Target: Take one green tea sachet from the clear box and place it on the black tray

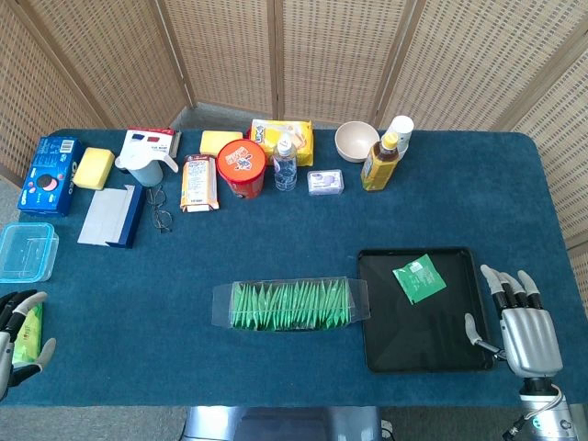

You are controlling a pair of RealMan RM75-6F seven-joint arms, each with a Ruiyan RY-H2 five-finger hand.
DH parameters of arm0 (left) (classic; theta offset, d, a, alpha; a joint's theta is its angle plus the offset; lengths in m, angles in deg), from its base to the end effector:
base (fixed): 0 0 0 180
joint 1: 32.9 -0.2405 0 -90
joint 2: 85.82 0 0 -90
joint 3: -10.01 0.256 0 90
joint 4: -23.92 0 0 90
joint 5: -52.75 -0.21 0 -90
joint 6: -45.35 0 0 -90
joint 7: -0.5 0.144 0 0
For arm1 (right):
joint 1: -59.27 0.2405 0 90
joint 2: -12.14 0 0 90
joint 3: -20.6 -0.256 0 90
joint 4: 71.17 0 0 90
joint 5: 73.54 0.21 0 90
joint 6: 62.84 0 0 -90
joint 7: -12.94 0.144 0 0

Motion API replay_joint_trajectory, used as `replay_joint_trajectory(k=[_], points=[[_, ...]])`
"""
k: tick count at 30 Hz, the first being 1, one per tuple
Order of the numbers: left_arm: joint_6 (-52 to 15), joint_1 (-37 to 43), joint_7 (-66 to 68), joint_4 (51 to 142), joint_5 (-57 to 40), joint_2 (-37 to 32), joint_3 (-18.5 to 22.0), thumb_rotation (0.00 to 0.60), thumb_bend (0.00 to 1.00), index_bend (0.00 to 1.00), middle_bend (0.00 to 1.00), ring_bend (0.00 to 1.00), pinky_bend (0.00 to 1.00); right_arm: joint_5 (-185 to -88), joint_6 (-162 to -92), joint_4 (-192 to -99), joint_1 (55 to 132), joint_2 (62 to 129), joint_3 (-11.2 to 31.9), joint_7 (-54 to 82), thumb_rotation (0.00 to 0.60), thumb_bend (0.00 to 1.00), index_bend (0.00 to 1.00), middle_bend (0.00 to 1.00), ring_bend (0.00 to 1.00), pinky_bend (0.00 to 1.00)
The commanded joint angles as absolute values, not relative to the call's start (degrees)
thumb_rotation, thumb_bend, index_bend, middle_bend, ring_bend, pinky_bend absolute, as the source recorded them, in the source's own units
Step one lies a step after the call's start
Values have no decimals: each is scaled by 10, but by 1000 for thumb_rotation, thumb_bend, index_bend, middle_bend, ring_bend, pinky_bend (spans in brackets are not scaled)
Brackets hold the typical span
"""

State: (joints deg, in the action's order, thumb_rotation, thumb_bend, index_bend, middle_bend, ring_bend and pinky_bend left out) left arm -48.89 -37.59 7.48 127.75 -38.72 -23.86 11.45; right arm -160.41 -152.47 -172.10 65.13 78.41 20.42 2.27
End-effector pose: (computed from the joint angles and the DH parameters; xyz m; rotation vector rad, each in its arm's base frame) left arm -0.2834 0.1159 0.1636 -1.2962 -0.9371 -0.9088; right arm -0.2723 -0.1731 0.1400 1.3951 -0.8677 0.9429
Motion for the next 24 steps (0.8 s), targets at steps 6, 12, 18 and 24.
replay_joint_trajectory(k=[6,12,18,24], points=[[-481,-374,79,1281,-386,-239,116,600,301,186,184,130,247,-1604,-1519,-1712,646,789,203,34,280,493,43,170,144,74],[-497,-381,76,1280,-394,-243,116,600,300,186,184,130,247,-1633,-1526,-1718,648,781,201,53,281,493,40,162,143,74],[-499,-378,73,1281,-397,-249,112,600,300,186,184,130,247,-1677,-1510,-1746,669,763,200,87,281,491,37,155,141,74],[-494,-370,74,1291,-404,-263,107,600,300,186,184,130,247,-1735,-1456,-1791,717,737,202,131,281,471,28,138,139,74]])
